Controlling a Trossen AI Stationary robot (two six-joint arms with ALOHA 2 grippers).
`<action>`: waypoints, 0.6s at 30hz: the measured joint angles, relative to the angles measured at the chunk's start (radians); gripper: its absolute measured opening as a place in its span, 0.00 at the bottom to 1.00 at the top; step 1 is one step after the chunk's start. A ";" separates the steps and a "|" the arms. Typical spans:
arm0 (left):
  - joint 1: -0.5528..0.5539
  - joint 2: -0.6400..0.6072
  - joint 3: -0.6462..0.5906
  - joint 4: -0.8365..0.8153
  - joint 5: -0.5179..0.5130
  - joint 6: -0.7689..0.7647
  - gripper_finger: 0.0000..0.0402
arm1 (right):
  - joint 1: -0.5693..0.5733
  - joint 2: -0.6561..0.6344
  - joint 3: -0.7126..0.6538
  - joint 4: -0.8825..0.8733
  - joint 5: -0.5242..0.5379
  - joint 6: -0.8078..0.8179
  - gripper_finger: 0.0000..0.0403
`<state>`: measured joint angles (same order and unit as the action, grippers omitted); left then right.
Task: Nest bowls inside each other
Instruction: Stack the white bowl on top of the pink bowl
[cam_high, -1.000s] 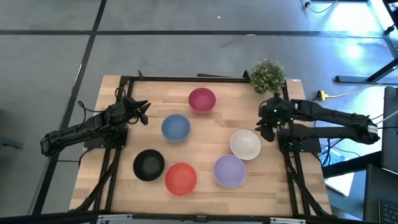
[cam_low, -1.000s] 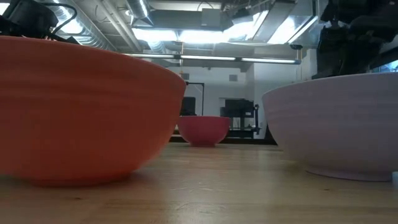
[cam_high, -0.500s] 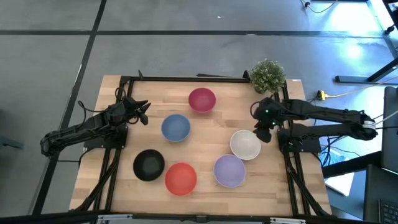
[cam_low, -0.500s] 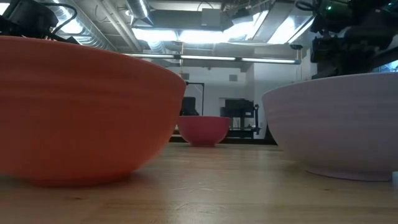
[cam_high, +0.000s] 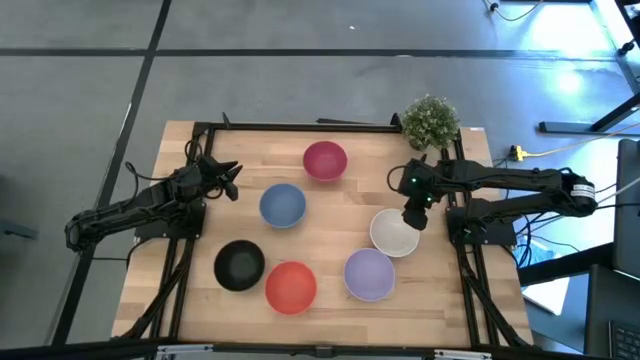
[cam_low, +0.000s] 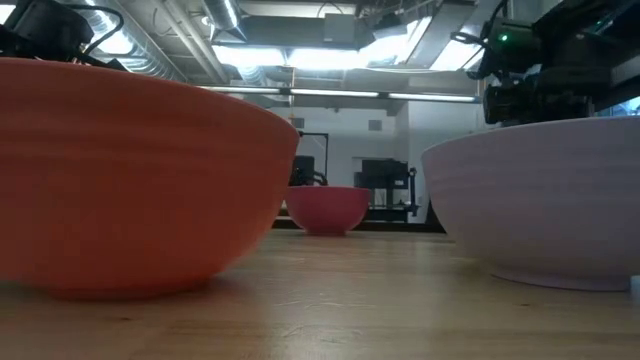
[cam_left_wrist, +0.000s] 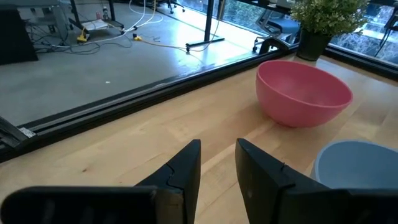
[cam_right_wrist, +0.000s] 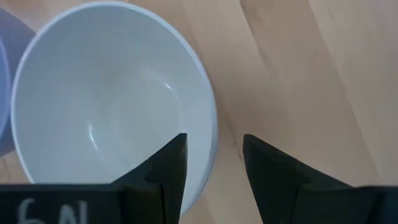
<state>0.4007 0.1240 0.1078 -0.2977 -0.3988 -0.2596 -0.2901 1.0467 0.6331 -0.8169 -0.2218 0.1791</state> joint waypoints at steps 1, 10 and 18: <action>0.000 0.000 0.000 0.000 0.000 0.000 0.24 | 0.000 0.008 0.000 0.000 0.000 0.000 0.39; 0.000 0.000 0.000 0.000 0.000 0.000 0.24 | 0.000 0.060 0.000 0.027 0.000 -0.002 0.39; 0.000 0.000 0.000 0.000 0.000 0.000 0.24 | 0.000 0.108 -0.001 0.045 0.000 -0.005 0.34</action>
<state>0.4007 0.1239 0.1078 -0.2981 -0.3988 -0.2595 -0.2901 1.1550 0.6323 -0.7722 -0.2214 0.1745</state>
